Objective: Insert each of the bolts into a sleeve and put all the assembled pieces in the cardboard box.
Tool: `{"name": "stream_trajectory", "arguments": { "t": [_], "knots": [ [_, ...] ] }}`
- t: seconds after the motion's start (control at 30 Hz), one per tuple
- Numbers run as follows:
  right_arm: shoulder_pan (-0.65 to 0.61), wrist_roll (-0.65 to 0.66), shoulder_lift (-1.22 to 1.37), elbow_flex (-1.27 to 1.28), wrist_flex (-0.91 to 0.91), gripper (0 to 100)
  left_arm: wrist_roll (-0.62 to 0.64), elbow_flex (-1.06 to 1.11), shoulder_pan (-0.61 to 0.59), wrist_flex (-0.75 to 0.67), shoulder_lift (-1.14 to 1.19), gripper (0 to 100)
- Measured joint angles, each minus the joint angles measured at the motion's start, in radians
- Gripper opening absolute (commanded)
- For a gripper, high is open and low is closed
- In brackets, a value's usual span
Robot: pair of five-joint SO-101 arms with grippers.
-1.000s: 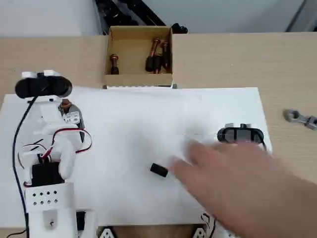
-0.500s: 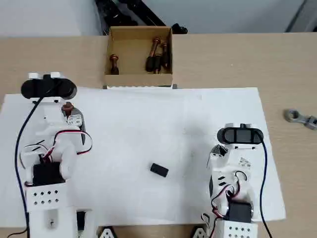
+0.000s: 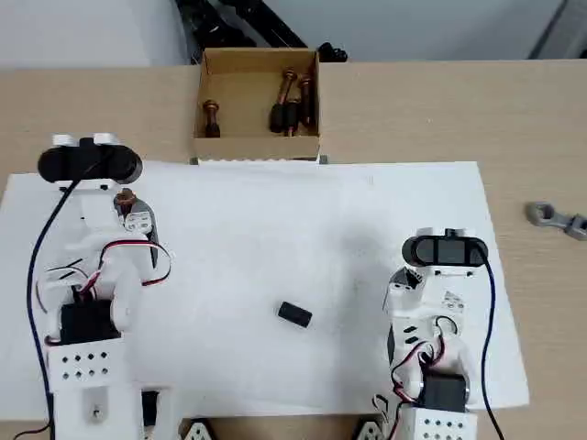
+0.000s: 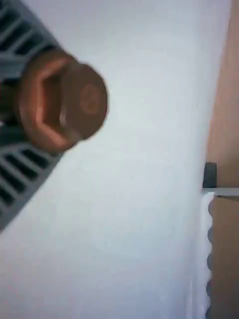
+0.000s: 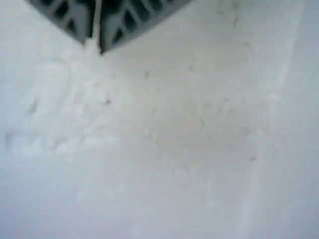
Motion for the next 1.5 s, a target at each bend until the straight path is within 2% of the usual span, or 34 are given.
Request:
{"name": "stream_trajectory", "arguments": {
  "t": [0.23, 0.33, 0.5, 0.6, 0.77, 1.03, 1.2, 1.37, 1.5],
  "knots": [
    [0.0, 0.0, 0.0, 0.0, 0.0, 0.5, 0.048, 0.009, 0.0, 0.015, 0.0, 0],
    [0.0, 0.0, 0.0, 0.0, 0.0, 0.5, 0.041, -0.055, 0.0, 0.038, 0.0, 0],
    [0.0, 0.0, 0.0, 0.0, 0.0, 0.5, 0.051, -0.259, 0.0, 0.207, 0.0, 0],
    [-0.005, 0.0, 0.0, 0.0, 0.0, 0.5, 0.049, -0.302, 0.0, 0.296, -0.002, 0],
    [-0.063, 0.0, 0.0, 0.0, 0.0, 0.5, 0.048, -0.302, 0.0, 0.334, -0.002, 0],
    [-0.072, 0.278, 0.0, -0.02, -0.08, 0.3, 0.048, -0.301, 0.0, 0.334, -0.002, 0],
    [-0.147, 0.287, 0.02, -0.146, -0.052, 0.3, 0.048, -0.301, 0.0, 0.334, -0.002, 0],
    [-0.193, 0.285, 0.253, -0.302, -0.069, 0.3, 0.048, -0.301, 0.0, 0.334, -0.002, 0],
    [-0.206, 0.285, 0.606, -0.486, -0.097, 0.3, 0.048, -0.301, 0.0, 0.334, -0.002, 0]
  ]
}}
